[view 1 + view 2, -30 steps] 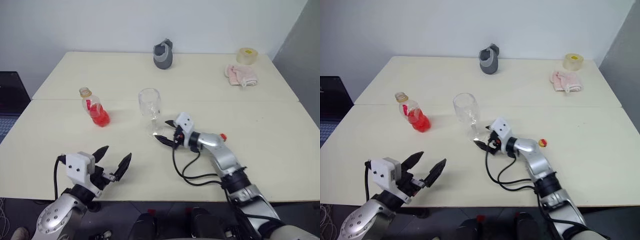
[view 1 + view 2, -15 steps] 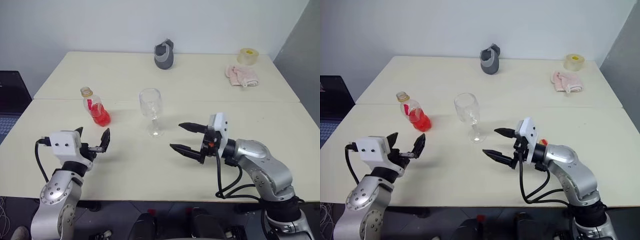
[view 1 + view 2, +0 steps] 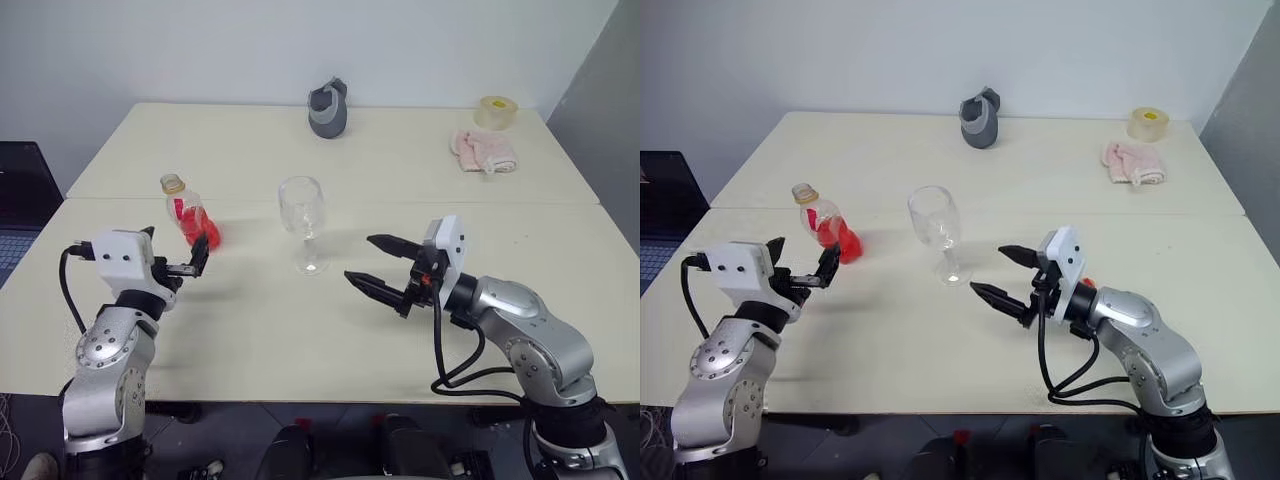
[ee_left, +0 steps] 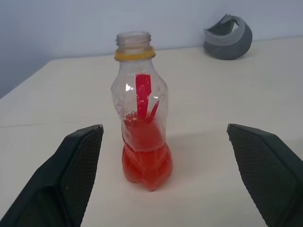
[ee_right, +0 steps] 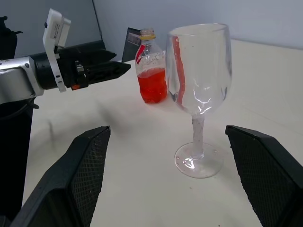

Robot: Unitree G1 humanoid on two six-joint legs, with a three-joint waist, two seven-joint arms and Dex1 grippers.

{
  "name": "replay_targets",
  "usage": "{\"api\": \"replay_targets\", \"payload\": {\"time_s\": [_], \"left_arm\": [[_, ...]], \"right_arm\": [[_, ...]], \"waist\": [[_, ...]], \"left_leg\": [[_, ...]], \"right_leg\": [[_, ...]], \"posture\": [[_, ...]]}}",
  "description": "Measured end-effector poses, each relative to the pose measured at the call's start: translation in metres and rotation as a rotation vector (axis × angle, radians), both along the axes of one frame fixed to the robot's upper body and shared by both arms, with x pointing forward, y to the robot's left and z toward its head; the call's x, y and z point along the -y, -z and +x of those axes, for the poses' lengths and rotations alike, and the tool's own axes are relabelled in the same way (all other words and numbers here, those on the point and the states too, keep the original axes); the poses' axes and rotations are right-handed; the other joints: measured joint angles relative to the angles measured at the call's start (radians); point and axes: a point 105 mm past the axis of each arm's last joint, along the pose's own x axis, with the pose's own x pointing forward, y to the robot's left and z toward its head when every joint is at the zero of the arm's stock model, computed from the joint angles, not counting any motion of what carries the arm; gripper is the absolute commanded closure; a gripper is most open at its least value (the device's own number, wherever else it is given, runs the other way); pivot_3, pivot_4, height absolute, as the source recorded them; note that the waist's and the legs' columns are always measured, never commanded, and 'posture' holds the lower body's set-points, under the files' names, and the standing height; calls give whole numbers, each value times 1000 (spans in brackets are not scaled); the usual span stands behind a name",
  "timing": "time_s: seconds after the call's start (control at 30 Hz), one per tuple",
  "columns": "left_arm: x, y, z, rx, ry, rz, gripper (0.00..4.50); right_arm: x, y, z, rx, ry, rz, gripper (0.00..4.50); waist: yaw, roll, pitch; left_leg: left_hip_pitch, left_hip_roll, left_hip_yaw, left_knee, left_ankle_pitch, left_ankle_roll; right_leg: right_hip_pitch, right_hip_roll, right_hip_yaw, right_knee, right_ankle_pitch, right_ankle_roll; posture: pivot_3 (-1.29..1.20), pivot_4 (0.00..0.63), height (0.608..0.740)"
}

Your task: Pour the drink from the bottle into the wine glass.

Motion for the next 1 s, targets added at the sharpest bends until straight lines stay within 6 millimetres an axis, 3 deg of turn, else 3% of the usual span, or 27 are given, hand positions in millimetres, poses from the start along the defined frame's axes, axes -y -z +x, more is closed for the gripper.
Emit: {"api": "replay_targets", "payload": {"time_s": [0.57,1.0], "left_arm": [[-13,23,31,-2,-22,-82,0],[-14,31,61,-1,27,-79,0]], "right_arm": [[5,0,5,8,43,-5,342],[6,-1,5,-1,68,0,342]], "waist": [[1,-1,0],[0,-1,0]], "left_leg": [[0,0,-1,0,0,0],[-1,-1,-1,1,0,0]], "right_leg": [[0,0,-1,0,0,0],[0,0,-1,0,0,0]], "posture": [[0,150,740],[0,150,740]]}}
